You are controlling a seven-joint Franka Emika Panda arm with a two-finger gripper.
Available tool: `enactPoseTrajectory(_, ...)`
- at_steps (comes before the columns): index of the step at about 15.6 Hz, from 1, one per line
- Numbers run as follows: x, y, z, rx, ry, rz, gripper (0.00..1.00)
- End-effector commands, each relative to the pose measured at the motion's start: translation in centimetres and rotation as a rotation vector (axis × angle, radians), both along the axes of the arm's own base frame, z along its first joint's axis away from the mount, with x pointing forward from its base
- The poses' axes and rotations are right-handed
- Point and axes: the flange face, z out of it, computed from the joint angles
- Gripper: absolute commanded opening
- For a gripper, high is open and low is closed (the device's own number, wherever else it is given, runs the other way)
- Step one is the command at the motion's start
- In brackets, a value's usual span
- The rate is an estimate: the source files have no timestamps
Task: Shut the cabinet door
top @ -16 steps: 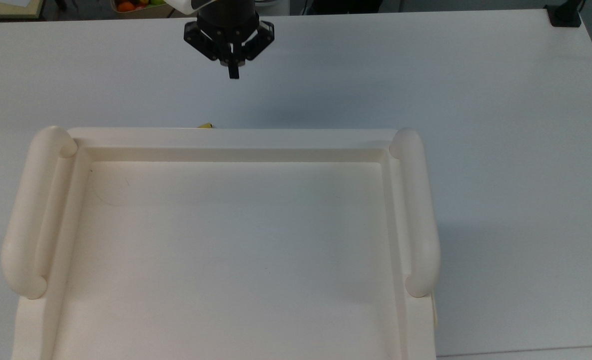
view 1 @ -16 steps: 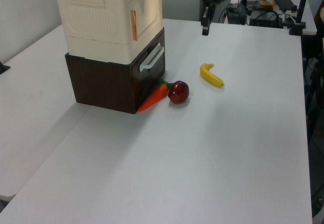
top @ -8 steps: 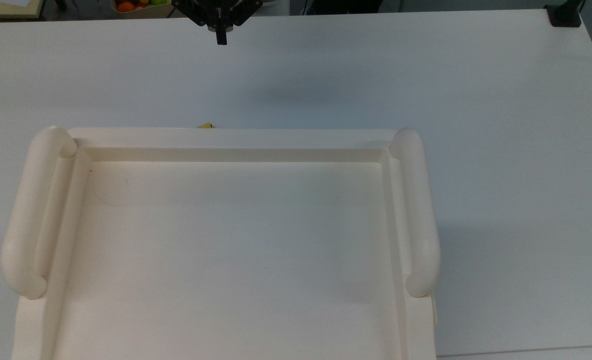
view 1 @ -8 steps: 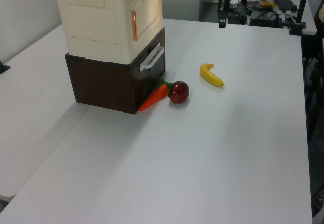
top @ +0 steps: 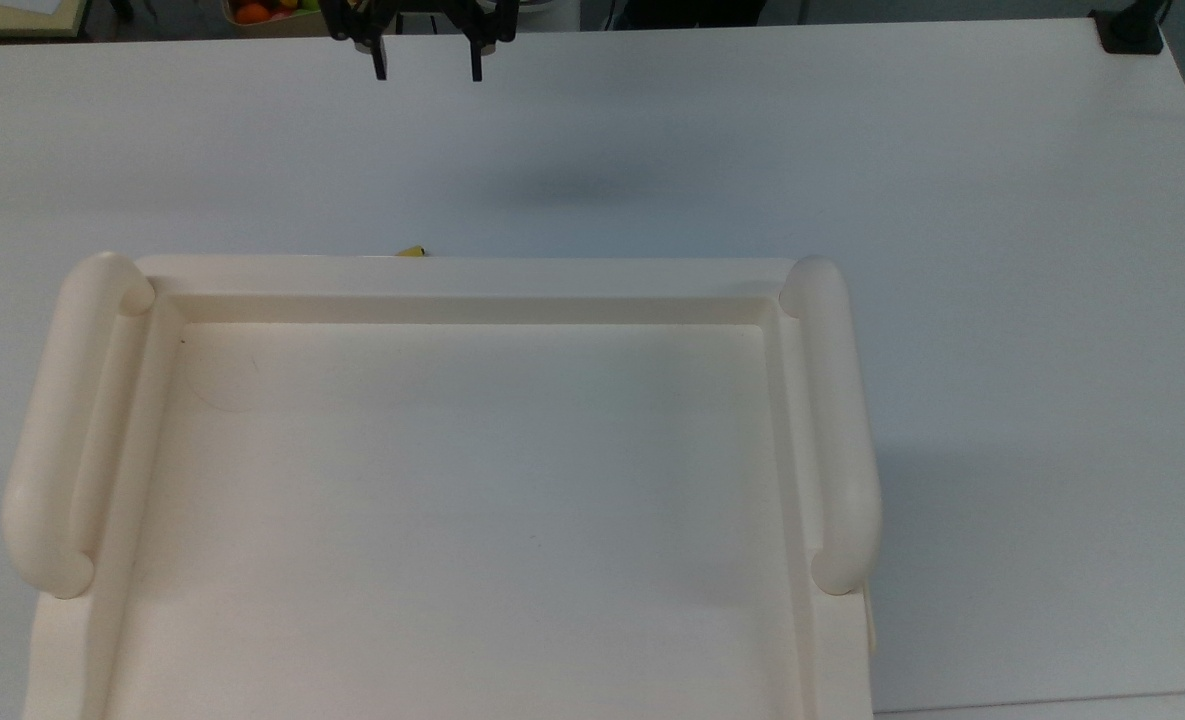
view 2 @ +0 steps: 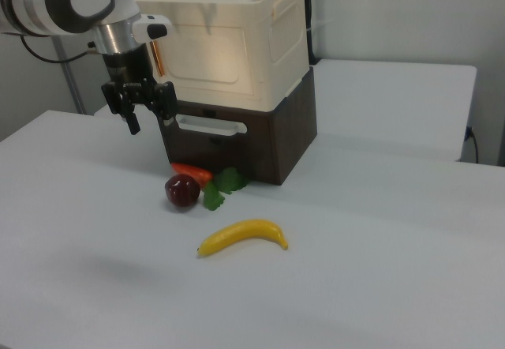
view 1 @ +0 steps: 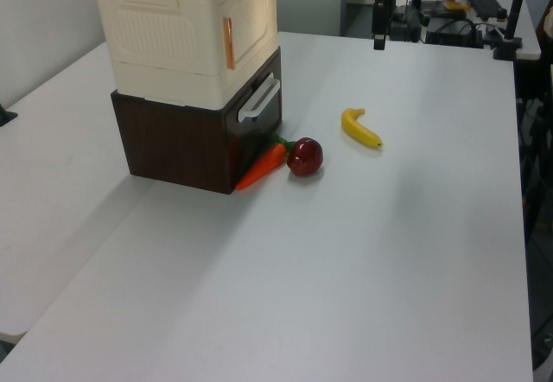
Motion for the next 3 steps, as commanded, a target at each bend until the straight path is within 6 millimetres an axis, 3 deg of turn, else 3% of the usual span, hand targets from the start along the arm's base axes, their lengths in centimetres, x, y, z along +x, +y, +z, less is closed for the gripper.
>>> enactPoseTrajectory(1, -1.34, -0.70, 0.76, -0.004, 0.000, -0.010, 1.00)
enactPoseTrajectory(3, -1.56, -0.74, 0.95, -0.004, 0.006, -0.068, 1.00)
